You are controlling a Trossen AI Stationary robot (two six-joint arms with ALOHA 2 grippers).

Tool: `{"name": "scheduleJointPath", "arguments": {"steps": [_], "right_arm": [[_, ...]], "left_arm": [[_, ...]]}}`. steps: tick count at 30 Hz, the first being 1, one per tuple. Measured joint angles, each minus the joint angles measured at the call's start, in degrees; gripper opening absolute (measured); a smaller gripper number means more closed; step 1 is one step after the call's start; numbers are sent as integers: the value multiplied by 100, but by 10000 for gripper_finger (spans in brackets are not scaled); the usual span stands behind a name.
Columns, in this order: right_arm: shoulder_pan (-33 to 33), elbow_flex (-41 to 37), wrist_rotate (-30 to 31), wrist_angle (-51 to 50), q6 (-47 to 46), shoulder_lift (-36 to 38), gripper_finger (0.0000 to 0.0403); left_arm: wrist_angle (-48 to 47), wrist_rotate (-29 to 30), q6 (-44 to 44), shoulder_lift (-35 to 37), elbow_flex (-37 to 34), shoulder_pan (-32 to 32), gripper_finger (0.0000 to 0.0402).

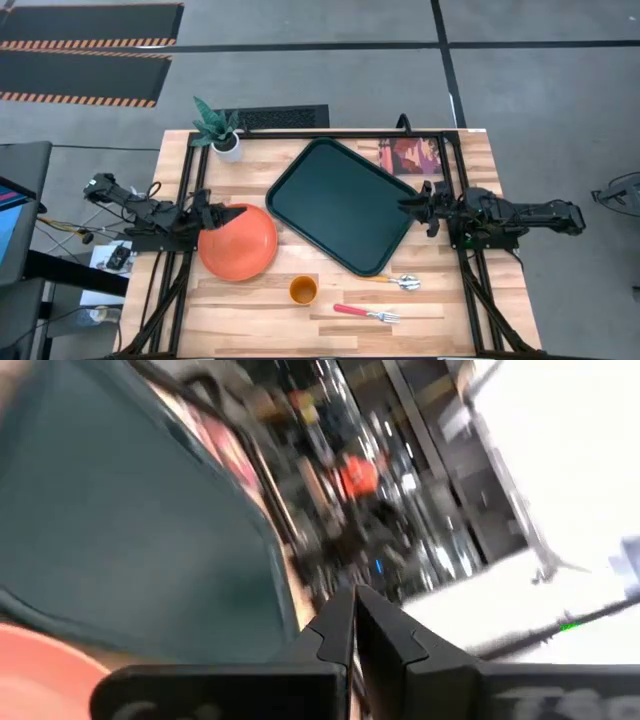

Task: Pick and place plate/cup/fork/spoon on tray
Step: Put the orange plate on the black tray

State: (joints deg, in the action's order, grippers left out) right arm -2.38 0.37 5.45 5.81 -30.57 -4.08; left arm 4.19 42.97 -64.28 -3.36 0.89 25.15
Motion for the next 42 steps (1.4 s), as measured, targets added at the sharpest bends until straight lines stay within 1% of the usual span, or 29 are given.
{"name": "scheduleJointPath", "arguments": {"steps": [4, 6, 9, 11, 13, 15, 17, 18, 20, 21, 23, 25, 27, 29, 31, 33, 35, 37, 40, 42], "right_arm": [[-2, 29, 3, 4, -860, -4, 123], [-2, 34, 5, 12, -1146, -4, 123], [-2, 41, 73, 87, -1577, -4, 123], [-2, 47, 129, 100, -1981, -4, 123], [-2, 47, 300, 139, -2327, -4, 123], [-2, 47, 448, 327, -2434, -4, 123], [-2, 47, 533, 819, -2311, -4, 125], [-2, 51, 543, 1179, -2163, -4, 128], [0, 70, 727, 1874, -1865, -4, 138], [0, 123, 876, 2066, -1725, -4, 146], [-2, 383, 1112, 2054, -1396, -15, 165], [0, 770, 1166, 1877, -1008, -134, 188], [3, 1196, 1162, 1586, -694, -370, 213], [4, 1662, 1158, 1207, -399, -720, 236], [5, 2125, 1148, 844, -158, -1103, 252], [3, 2568, 1137, 381, 12, -1506, 259], [3, 2996, 1126, -145, 47, -1961, 260], [5, 3411, 1122, -771, 14, -2459, 260], [-2, 4017, 1101, -1764, -386, -3252, 260], [-2, 4351, 1046, -2048, -647, -3968, 260]], "left_arm": [[0, 945, -191, 0, 0, 0, 0], [0, 1213, -539, 0, 0, -2, 0], [132, 1204, -591, -2, -3, -2, 4], [558, 964, -240, -2, -4, -2, 16], [1119, 786, 214, -2, -4, -2, 37], [1776, 705, 658, -2, -4, 0, 65], [2496, 615, 1163, -2, 8, 0, 98], [2697, 554, 1393, -2, 57, 0, 116], [2770, 522, 1717, -2, 262, 0, 152], [2712, 524, 1810, -8, 411, 0, 169], [2432, 526, 2003, -129, 814, -2, 202], [1912, 514, 2165, -378, 1328, 0, 227], [1197, 498, 2230, -749, 1982, -2, 243], [136, 504, 2241, -1240, 2753, -1, 251], [-1191, 525, 2123, -1798, 3557, -7, 252], [-2578, 556, 1725, -2385, 4389, -54, 250], [-4031, 582, 1090, -2946, 5124, -178, 246], [-5398, 472, 415, -3446, 5788, -350, 240], [-7120, -39, -357, -3983, 6483, -661, 234], [-7805, -351, -717, -4207, 6727, -873, 233]]}}
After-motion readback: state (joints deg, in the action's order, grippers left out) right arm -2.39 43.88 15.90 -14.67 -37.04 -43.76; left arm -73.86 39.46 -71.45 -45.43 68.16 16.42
